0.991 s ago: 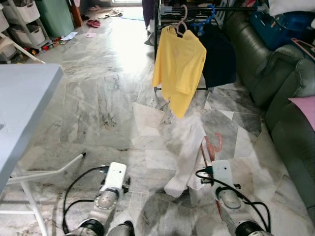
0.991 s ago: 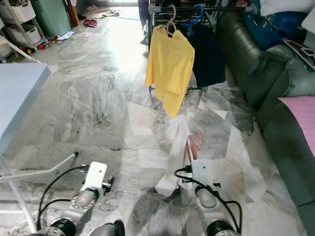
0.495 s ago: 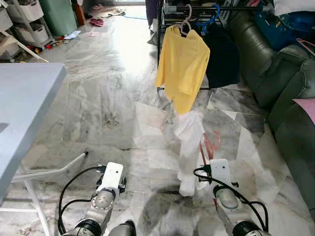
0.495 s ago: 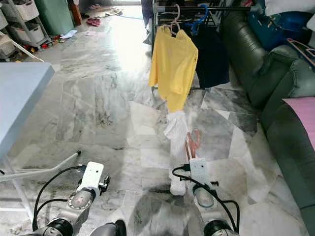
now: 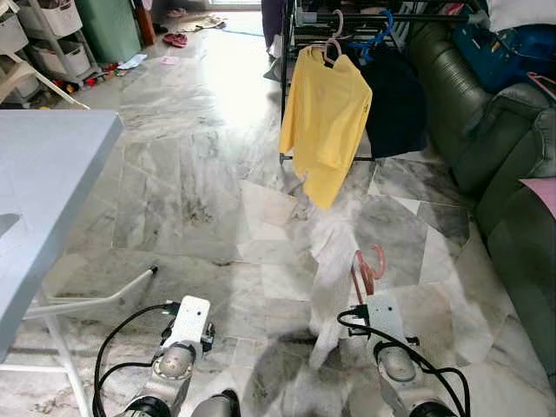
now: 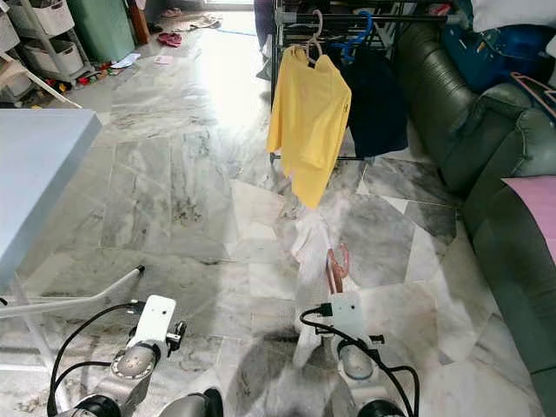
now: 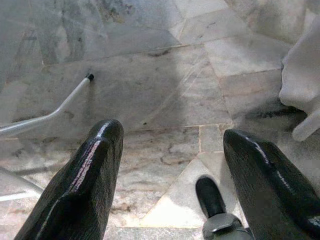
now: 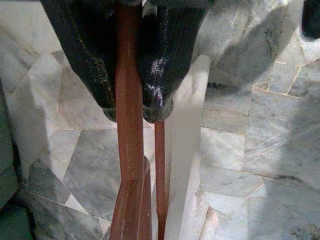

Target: Hang hanger

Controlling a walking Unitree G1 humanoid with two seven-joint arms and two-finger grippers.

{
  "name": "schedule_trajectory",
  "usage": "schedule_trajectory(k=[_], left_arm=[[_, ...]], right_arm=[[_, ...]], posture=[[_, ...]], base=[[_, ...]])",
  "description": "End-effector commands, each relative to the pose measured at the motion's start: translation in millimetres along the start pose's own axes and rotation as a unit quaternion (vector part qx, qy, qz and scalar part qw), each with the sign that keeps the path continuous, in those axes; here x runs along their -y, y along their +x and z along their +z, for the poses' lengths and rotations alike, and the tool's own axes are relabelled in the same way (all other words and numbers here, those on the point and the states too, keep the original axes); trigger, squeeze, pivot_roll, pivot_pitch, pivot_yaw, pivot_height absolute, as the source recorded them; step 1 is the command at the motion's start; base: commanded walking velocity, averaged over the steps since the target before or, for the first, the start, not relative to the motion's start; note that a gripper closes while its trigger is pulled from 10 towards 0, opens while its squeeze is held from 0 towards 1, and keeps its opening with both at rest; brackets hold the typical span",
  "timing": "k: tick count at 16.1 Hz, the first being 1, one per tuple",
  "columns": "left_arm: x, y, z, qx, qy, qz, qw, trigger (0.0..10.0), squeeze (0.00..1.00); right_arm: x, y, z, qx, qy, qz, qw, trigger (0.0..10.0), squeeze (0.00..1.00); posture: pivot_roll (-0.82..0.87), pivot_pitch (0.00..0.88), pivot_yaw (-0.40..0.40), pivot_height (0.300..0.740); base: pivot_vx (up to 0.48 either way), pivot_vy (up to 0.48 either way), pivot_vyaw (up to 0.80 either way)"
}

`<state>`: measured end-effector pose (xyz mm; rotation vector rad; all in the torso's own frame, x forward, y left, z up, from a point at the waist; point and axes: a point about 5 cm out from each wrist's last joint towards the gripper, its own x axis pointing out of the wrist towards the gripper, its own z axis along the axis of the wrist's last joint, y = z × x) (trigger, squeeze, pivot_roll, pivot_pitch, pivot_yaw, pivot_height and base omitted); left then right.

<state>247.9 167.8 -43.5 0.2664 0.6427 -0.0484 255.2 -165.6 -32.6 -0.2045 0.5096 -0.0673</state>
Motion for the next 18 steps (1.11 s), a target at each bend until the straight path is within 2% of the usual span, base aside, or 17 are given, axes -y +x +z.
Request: schedule_trajectory(k=[1, 4, 7, 11, 13, 18], left_arm=[[-0.6, -2.4, -9, -0.019, 0.005, 0.001, 1.000, 10.0, 0.00], [0.6, -2.8, -11, -0.021, 0.011, -0.004, 1.000, 10.0, 0.00], [2.3, -2.1, -8, -0.016, -0.002, -0.004, 1.000, 10.0, 0.00], [14.2, 5.0, 18, 0.013, -0.033, -0.021, 0.999, 10.0, 0.00], [21.1, 5.3, 21, 0.016, -0.024, -0.037, 0.999, 10.0, 0.00], [24.5, 5.3, 22, 0.016, -0.025, -0.045, 0.999, 10.0, 0.00]], right_arm=[[3.3, -1.7, -6, -0.015, 0.003, -0.008, 1.000, 10.0, 0.00], [4.8, -1.8, -8, -0.022, -0.006, -0.014, 1.000, 10.0, 0.00], [6.3, -2.6, -11, -0.031, -0.001, -0.019, 0.999, 10.0, 0.00], [7.4, -1.6, -11, -0.037, 0.012, -0.024, 0.999, 10.0, 0.00], [6.1, -0.8, -9, -0.038, 0.017, -0.025, 0.999, 10.0, 0.00], [6.9, -0.6, -9, -0.038, 0.021, -0.028, 0.999, 10.0, 0.00]], posture=[[-0.05, 0.062, -0.017, 0.740], [-0.05, 0.061, -0.016, 0.740], [-0.05, 0.060, -0.015, 0.740], [-0.05, 0.059, -0.009, 0.740], [-0.05, 0.058, -0.008, 0.740], [-0.06, 0.058, -0.003, 0.740]], base=[[0.000, 0.000, 0.00], [0.000, 0.000, 0.00], [0.000, 0.000, 0.00], [0.000, 0.000, 0.00], [0.000, 0.000, 0.00], [0.000, 0.000, 0.00]])
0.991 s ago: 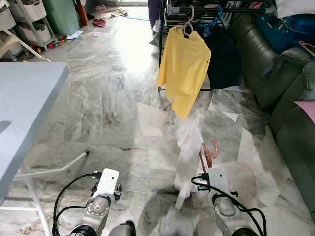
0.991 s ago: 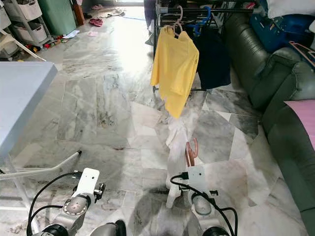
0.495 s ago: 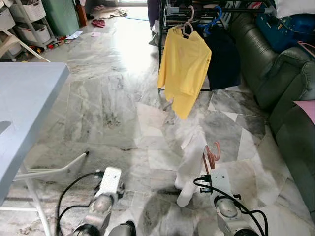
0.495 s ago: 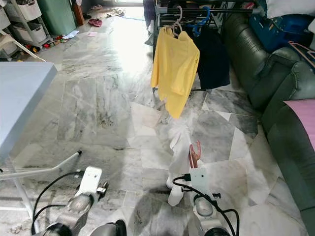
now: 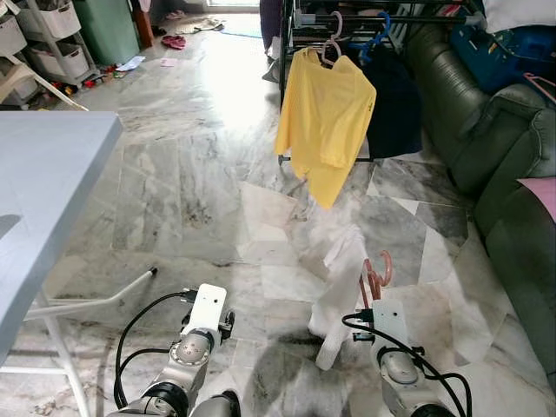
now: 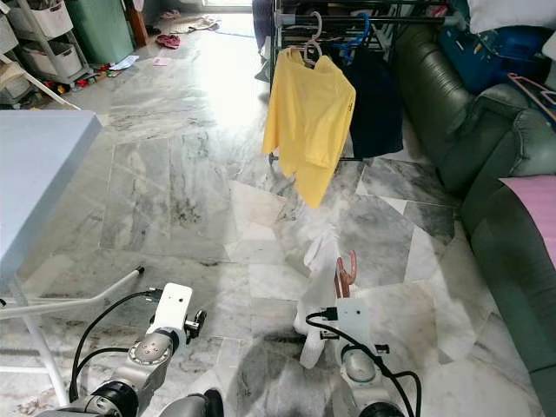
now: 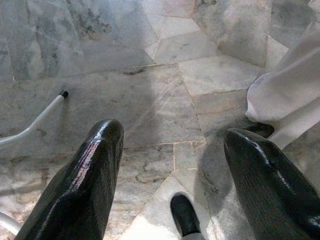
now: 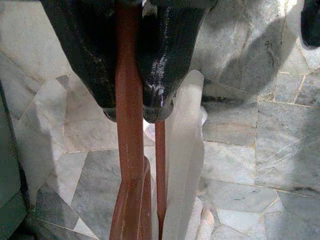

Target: Hang hanger

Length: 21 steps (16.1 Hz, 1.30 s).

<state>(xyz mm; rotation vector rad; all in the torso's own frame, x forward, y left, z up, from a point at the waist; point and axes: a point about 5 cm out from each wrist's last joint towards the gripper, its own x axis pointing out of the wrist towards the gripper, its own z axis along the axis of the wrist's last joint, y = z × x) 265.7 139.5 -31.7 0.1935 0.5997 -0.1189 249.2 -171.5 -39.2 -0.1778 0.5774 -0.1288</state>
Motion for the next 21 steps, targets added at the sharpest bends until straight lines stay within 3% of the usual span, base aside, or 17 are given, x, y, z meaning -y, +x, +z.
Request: schedule_trajectory(k=[1, 21], left_arm=[[2.2, -0.7, -4, -0.010, -0.002, -0.003, 1.000, 10.0, 0.00], [-2.0, -3.5, -15, -0.035, 0.022, -0.001, 0.999, 10.0, 0.00]], right_arm=[[3.1, 1.4, 2, 0.000, 0.003, -0.006, 1.000, 10.0, 0.00], [-0.8, 0.2, 0, -0.002, -0.003, 0.005, 1.000, 10.0, 0.00]], posture=[[-0.06, 0.059, -0.001, 0.740], [-0.06, 0.065, -0.001, 0.740]], base=[[0.000, 0.000, 0.00], [0.000, 0.000, 0.00]])
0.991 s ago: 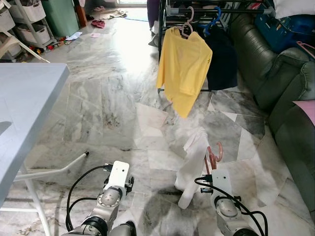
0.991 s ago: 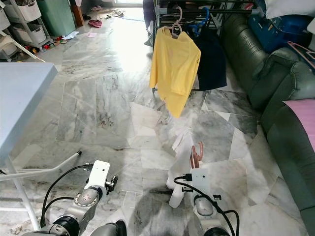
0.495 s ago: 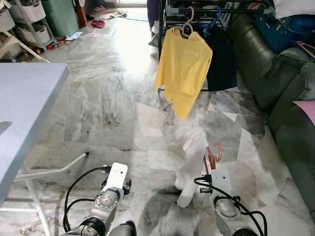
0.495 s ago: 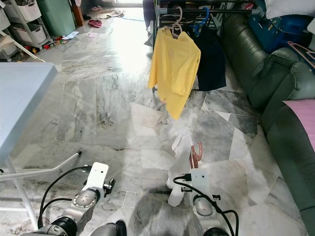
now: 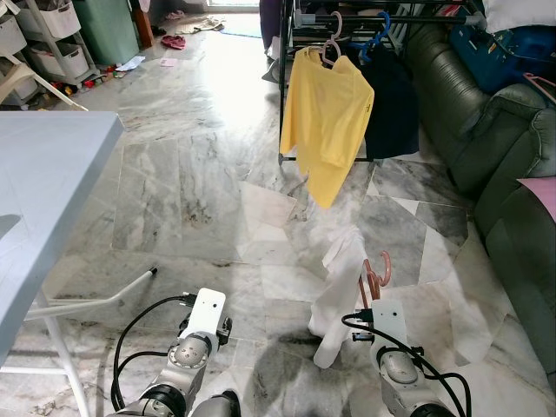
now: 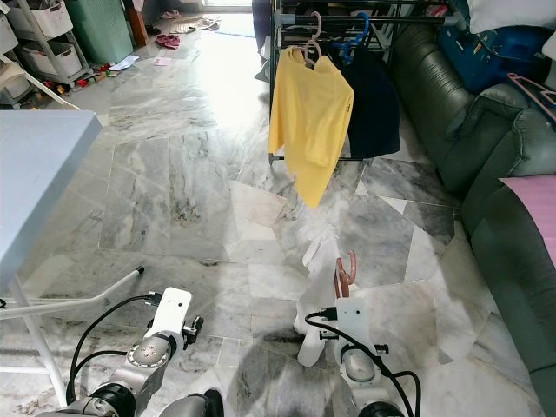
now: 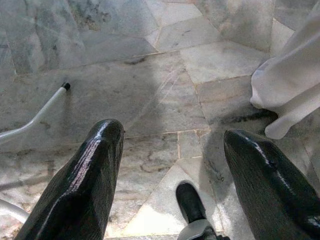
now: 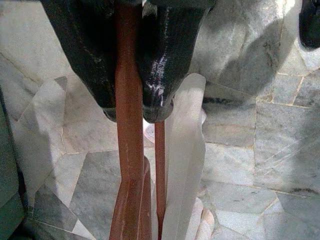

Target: Hang hanger

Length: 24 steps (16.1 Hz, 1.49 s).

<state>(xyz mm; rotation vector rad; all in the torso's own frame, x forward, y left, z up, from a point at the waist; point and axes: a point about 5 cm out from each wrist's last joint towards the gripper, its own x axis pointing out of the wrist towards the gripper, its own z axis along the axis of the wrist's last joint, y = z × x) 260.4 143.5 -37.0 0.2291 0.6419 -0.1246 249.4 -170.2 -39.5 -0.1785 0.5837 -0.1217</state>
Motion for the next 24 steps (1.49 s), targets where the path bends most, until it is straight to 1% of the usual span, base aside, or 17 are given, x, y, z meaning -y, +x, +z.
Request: schedule_trajectory(k=[1, 10, 15, 24], left_arm=[[0.4, -1.9, -7.7, -0.014, 0.006, 0.000, 1.000, 10.0, 0.00], [0.0, -2.4, -9.4, -0.015, 0.007, 0.000, 1.000, 10.0, 0.00], [-0.2, -2.6, -10.0, -0.016, 0.012, -0.001, 1.000, 10.0, 0.00], [-0.7, -3.2, -12.3, -0.020, 0.013, 0.000, 1.000, 10.0, 0.00]], right_arm=[[0.3, -0.1, -0.4, 0.000, -0.002, 0.002, 1.000, 10.0, 0.00], [-0.1, -0.5, -1.6, -0.001, -0.010, 0.005, 1.000, 10.0, 0.00], [-0.8, -1.2, -3.6, -0.004, -0.029, 0.008, 1.000, 10.0, 0.00], [-0.3, -2.0, -6.6, -0.010, -0.027, 0.011, 1.000, 10.0, 0.00]], posture=[[-0.06, 0.065, -0.001, 0.740], [-0.06, 0.068, -0.002, 0.740], [-0.06, 0.071, 0.000, 0.740], [-0.06, 0.074, -0.001, 0.740]], base=[[0.000, 0.000, 0.00], [0.000, 0.000, 0.00], [0.000, 0.000, 0.00], [0.000, 0.000, 0.00]])
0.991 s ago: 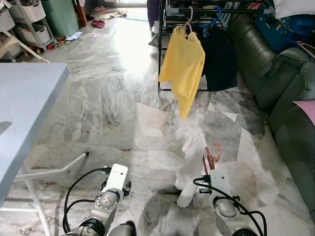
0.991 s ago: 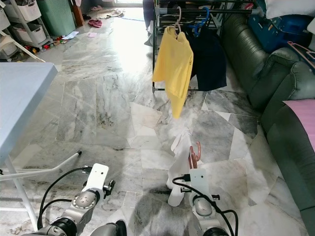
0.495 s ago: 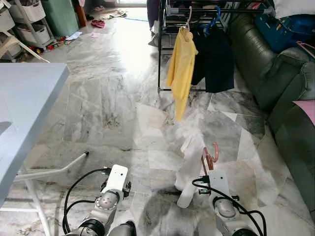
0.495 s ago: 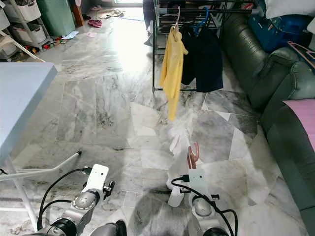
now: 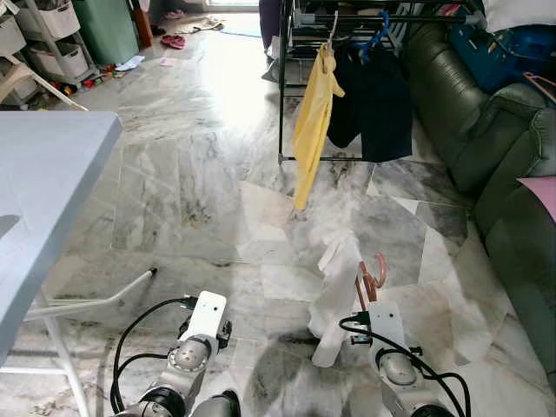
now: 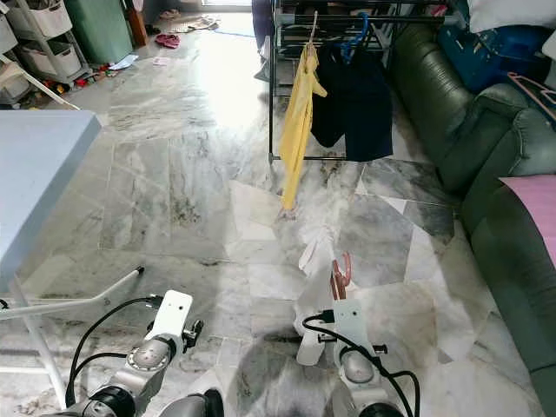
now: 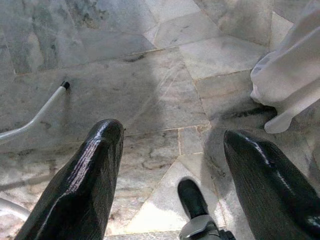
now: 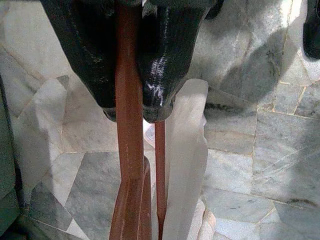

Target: Hang hanger

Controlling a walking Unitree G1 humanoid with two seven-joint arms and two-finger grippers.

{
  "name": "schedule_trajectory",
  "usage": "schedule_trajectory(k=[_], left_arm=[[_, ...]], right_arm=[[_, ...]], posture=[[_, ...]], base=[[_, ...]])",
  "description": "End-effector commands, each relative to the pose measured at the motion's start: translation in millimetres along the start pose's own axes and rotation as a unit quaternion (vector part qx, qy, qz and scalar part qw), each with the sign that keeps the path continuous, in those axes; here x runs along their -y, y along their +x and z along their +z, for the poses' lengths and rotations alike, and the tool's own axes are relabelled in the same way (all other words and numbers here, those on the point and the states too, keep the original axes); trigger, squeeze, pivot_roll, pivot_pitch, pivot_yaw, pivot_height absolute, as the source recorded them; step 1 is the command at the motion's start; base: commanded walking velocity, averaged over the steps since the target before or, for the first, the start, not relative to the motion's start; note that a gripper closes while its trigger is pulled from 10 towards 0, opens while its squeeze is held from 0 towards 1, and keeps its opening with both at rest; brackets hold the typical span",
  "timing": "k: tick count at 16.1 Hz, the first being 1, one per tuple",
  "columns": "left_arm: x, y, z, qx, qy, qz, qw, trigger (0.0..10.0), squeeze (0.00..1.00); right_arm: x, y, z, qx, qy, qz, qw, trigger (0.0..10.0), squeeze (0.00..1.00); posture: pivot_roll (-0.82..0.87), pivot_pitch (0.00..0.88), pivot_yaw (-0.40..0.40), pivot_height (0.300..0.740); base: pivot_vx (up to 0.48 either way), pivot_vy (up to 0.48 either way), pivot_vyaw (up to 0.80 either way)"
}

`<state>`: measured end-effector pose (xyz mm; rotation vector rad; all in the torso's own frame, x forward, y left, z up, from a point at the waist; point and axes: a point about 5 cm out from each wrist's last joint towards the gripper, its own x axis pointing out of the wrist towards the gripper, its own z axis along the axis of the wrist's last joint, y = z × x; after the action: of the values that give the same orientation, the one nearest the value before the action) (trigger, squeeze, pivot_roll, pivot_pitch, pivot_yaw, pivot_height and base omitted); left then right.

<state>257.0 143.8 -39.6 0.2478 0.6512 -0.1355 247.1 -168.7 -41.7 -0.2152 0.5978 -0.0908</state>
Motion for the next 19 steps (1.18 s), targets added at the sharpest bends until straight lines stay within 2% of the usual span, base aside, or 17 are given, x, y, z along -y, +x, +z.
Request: schedule_trajectory(k=[1, 5, 9, 13, 19], left_arm=[[-1.6, -2.1, -9, -0.017, 0.002, 0.003, 1.000, 10.0, 0.00], [-7.5, -5.1, -19, -0.034, 0.010, 0.010, 0.999, 10.0, 0.00], [-9.3, -5.7, -21, -0.035, 0.014, 0.012, 0.999, 10.0, 0.00], [-8.4, -1.6, -7, -0.014, 0.004, 0.011, 1.000, 10.0, 0.00], [-10.2, 1.1, 2, -0.005, 0.005, 0.010, 1.000, 10.0, 0.00]], right_arm=[[1.1, -1.1, -4, -0.007, -0.006, 0.002, 1.000, 10.0, 0.00], [-0.9, -3.8, -11, -0.018, -0.009, 0.009, 1.000, 10.0, 0.00], [1.5, -4.8, -15, -0.027, -0.009, 0.005, 1.000, 10.0, 0.00], [3.5, -3.5, -13, -0.026, 0.000, -0.004, 1.000, 10.0, 0.00], [5.8, -1.2, -7, -0.017, -0.007, -0.007, 1.000, 10.0, 0.00]], posture=[[-0.06, 0.074, -0.001, 0.740], [-0.06, 0.078, 0.002, 0.740], [-0.06, 0.082, 0.008, 0.740], [-0.05, 0.081, 0.016, 0.740], [-0.06, 0.078, 0.020, 0.740]], base=[[0.000, 0.000, 0.00], [0.000, 0.000, 0.00], [0.000, 0.000, 0.00], [0.000, 0.000, 0.00], [0.000, 0.000, 0.00]])
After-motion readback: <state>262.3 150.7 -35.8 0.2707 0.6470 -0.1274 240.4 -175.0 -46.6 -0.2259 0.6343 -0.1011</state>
